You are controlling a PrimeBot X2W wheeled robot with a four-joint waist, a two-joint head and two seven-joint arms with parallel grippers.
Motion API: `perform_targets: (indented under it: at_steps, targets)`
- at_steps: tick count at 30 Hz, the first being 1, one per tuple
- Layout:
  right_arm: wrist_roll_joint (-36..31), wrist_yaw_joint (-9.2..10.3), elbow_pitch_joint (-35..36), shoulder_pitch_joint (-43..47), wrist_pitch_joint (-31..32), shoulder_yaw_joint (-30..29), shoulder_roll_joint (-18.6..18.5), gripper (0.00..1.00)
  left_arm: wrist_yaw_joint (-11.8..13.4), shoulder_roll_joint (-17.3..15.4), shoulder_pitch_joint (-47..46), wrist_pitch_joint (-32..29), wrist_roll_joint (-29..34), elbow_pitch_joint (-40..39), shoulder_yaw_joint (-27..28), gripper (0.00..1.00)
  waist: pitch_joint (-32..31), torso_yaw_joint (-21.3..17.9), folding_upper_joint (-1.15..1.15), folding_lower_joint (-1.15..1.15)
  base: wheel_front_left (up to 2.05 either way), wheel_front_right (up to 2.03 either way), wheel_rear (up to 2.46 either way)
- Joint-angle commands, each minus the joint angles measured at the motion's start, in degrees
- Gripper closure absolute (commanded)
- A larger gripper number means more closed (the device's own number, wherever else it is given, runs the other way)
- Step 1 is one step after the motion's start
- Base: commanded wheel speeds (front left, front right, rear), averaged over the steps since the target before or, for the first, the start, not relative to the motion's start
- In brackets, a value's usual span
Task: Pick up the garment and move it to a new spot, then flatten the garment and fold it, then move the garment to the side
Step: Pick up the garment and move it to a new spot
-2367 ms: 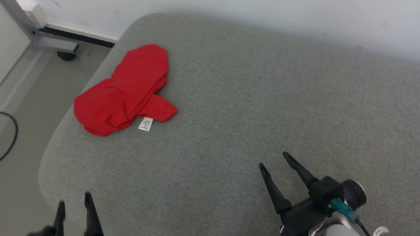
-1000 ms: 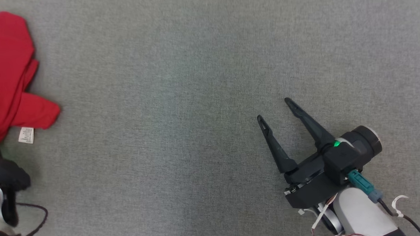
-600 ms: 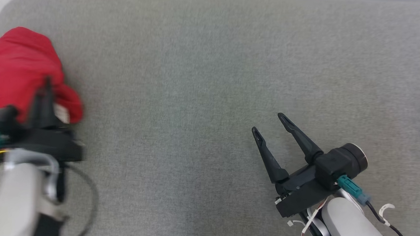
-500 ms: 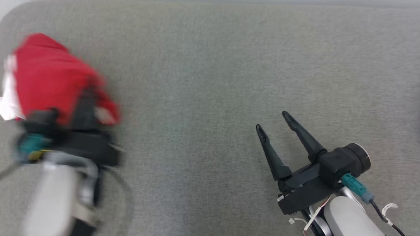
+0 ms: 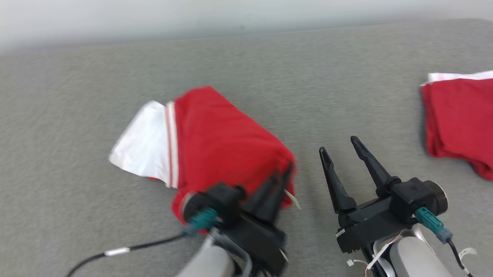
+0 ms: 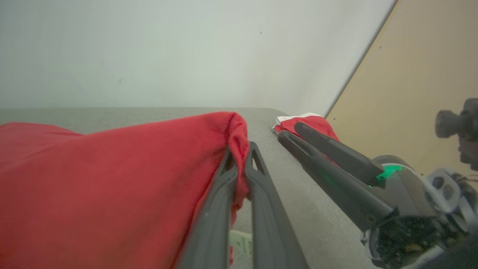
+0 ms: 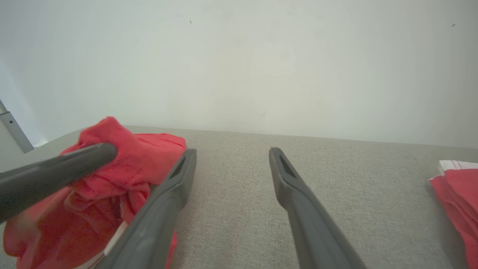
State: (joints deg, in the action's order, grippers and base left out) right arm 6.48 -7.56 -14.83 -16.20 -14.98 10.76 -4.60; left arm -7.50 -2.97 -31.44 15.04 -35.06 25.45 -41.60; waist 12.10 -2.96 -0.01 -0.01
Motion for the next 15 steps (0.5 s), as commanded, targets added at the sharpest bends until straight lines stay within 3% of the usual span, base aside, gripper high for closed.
perform_targets:
  at_steps: [1,4,7,8,9,15]
  targets:
    - [0.1,0.13,0.1,0.6,-0.2,-0.3,0.3,0.0,0.1,0.0,-0.1,0.2,-1.0,0.2,-2.2,1.0,-1.3,-3.9,0.01,0.01,0.0,0.0,0.0]
    - [-0.1,0.13,-0.1,0.9,-0.3,-0.3,0.6,0.0,0.1,-0.1,-1.4,0.2,-1.5,2.7,-4.9,1.0,-1.3,-5.3,0.01,0.01,0.0,0.0,0.0]
    - [0.0,0.13,-0.1,1.2,-0.3,-0.8,0.8,0.0,0.8,0.0,-1.6,0.2,-0.8,4.5,-2.4,1.0,-1.4,-6.0,0.01,0.01,0.0,0.0,0.0]
    - [0.0,0.13,0.1,1.3,-0.3,-0.9,0.9,0.0,0.9,0.0,-0.9,0.2,-0.6,5.1,-1.6,0.39,-1.5,-6.0,0.01,0.01,0.0,0.0,0.0]
    - [0.0,0.13,0.1,1.5,-0.3,-1.2,1.0,0.0,1.3,0.0,-0.4,0.2,0.3,5.7,-0.8,0.0,-1.6,-5.9,0.01,0.01,0.0,0.0,0.0]
    - [0.8,0.13,-0.6,2.6,-0.3,-2.1,1.4,0.0,2.5,-0.1,3.4,0.2,4.8,5.6,7.3,0.0,-3.0,-5.1,0.01,0.01,0.0,0.0,0.0]
